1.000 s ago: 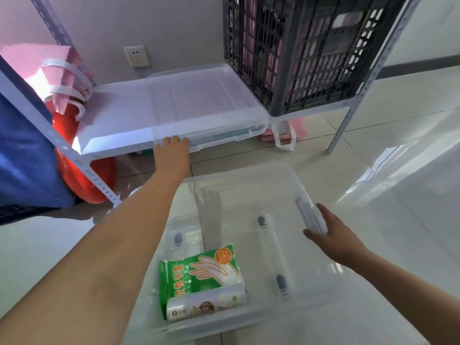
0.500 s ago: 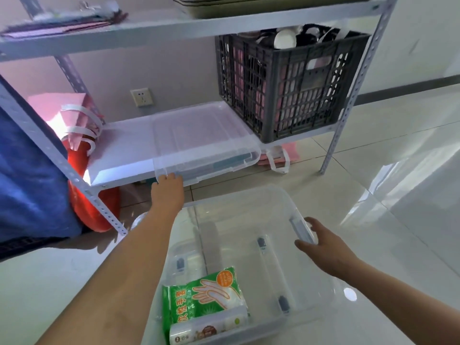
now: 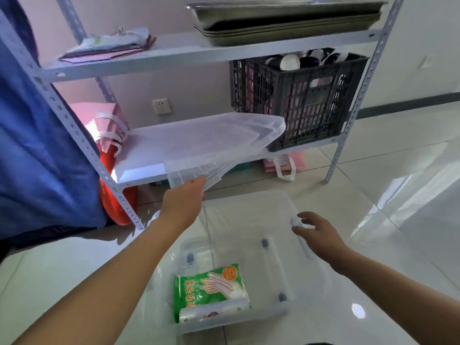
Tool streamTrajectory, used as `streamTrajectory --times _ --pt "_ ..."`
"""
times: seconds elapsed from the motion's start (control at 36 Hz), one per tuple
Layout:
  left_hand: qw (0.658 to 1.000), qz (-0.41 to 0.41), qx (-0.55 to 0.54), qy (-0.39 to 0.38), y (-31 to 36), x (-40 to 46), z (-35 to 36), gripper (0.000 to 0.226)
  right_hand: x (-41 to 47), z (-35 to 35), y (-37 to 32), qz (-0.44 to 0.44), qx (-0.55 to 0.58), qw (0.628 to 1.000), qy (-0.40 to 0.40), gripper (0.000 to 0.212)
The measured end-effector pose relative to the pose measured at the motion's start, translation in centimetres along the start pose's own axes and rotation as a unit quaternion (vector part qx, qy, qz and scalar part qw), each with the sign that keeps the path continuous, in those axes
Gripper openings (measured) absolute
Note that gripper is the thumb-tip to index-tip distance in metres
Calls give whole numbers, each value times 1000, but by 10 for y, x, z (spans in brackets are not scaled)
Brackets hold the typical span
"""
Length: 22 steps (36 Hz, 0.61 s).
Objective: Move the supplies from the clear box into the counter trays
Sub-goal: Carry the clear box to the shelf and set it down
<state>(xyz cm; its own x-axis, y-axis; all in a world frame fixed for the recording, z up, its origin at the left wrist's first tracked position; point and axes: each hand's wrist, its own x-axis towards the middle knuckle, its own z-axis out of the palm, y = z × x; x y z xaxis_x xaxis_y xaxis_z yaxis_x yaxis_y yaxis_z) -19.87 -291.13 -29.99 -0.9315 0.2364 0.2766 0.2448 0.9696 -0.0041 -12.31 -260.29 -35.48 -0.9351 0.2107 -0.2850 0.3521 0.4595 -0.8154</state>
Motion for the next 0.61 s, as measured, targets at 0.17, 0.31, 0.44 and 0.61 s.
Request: streamTrajectory --times 0.17,0.31,0.44,0.61 --pt "972 -78 -214 56 2 -65 -86 25 25 11 -28 59 190 977 -71 50" --pt "813 -189 -545 76 2 -114 -170 29 28 2 -46 47 218 970 -94 74" --pt "646 -229 -726 61 -14 -141 -197 6 37 -19 -46 39 247 960 -126 76" --pt "572 -299 -764 16 -25 -156 -173 24 44 -60 -15 101 328 922 -181 15"
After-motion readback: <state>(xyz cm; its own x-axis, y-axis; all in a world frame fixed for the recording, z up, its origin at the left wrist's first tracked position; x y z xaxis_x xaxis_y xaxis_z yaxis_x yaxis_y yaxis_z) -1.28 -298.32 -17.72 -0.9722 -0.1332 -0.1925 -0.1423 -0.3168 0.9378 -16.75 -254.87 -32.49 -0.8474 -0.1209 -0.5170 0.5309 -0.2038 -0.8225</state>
